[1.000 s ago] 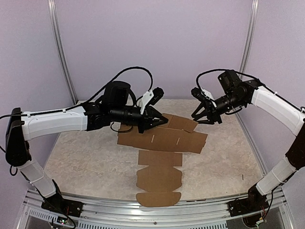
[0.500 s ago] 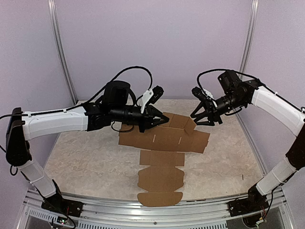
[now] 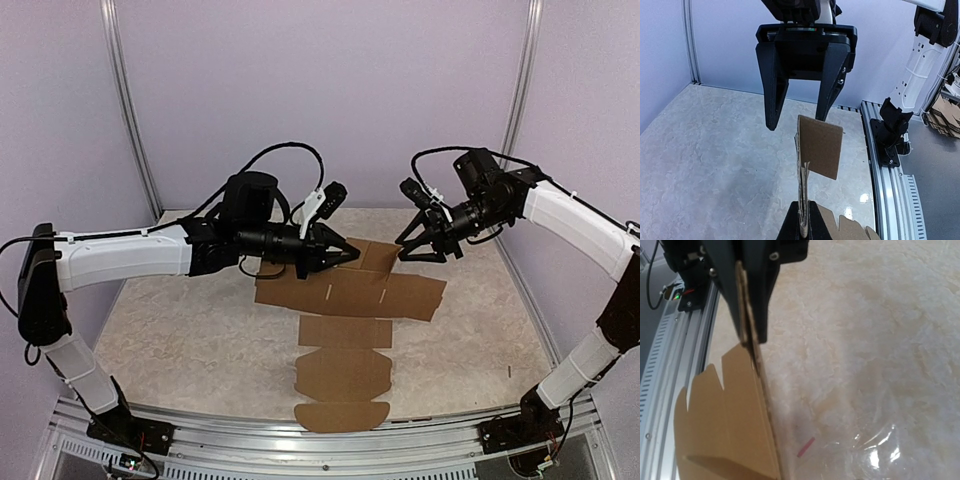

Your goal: Fold the paper box

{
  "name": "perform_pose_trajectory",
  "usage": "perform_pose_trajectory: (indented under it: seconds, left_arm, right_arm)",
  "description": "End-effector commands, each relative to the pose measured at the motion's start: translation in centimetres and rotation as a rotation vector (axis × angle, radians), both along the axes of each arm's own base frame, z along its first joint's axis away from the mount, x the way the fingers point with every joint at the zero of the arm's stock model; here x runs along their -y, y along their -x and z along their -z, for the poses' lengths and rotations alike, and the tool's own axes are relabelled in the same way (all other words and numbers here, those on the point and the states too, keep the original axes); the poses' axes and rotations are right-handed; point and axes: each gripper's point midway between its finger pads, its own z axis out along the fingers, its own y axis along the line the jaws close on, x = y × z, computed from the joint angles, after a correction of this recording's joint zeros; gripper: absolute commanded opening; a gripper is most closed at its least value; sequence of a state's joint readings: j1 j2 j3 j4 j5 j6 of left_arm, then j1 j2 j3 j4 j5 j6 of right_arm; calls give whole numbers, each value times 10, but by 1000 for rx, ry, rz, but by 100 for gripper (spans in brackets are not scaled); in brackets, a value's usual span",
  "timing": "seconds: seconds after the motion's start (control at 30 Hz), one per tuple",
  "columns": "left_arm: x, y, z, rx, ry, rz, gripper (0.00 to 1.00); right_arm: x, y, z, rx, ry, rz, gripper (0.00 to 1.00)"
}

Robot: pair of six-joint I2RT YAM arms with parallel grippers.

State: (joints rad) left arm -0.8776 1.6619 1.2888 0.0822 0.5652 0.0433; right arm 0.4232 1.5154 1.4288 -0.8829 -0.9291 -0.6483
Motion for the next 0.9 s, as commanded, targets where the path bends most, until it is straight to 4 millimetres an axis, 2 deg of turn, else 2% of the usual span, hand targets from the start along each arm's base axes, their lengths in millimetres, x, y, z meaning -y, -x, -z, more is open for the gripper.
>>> perform_pose_trajectory:
  seconds: [0.0, 0.17, 0.33, 0.4, 0.5, 0.53, 0.6, 0.67, 0.73, 0.77, 0.83, 0.87]
  left_arm:
    - [12, 10, -6, -21, 36, 53, 0]
    - [14, 11, -9, -41, 55, 65, 0]
    - [18, 11, -10, -68, 63, 72, 0]
    - [19, 9, -9, -75, 62, 63, 0]
    - [20, 7, -10, -86, 64, 51, 1]
    - [20, 5, -10, -91, 62, 42, 4]
    - [20, -2, -9, -104, 45, 5, 7]
    - [20, -10, -7, -122, 18, -40, 18]
    - [19, -12, -5, -133, -6, -46, 22]
    - [19, -10, -2, -135, -13, -36, 19]
    - [19, -4, 3, -139, -22, 0, 2]
    - [19, -1, 6, -146, -26, 15, 0]
  right_arm:
    - [-15, 6, -10, -17, -66, -47, 41]
    - [-18, 8, -5, -23, -54, -54, 41]
    - [-22, 12, -2, -23, -46, -71, 31]
    - [-23, 13, -2, -23, -46, -76, 23]
    - [-23, 14, -1, -22, -42, -86, 5]
    - [-23, 14, -1, -19, -41, -86, 1]
    - [-22, 14, -2, -9, -37, -85, 0]
    - [-21, 14, -2, 6, -28, -77, 0]
    - [-19, 15, -3, 25, -21, -77, 0]
    - [-18, 15, -4, 33, -19, -78, 0]
    - [-18, 16, -5, 39, -17, -79, 0]
    - [-17, 16, -5, 43, -17, -80, 0]
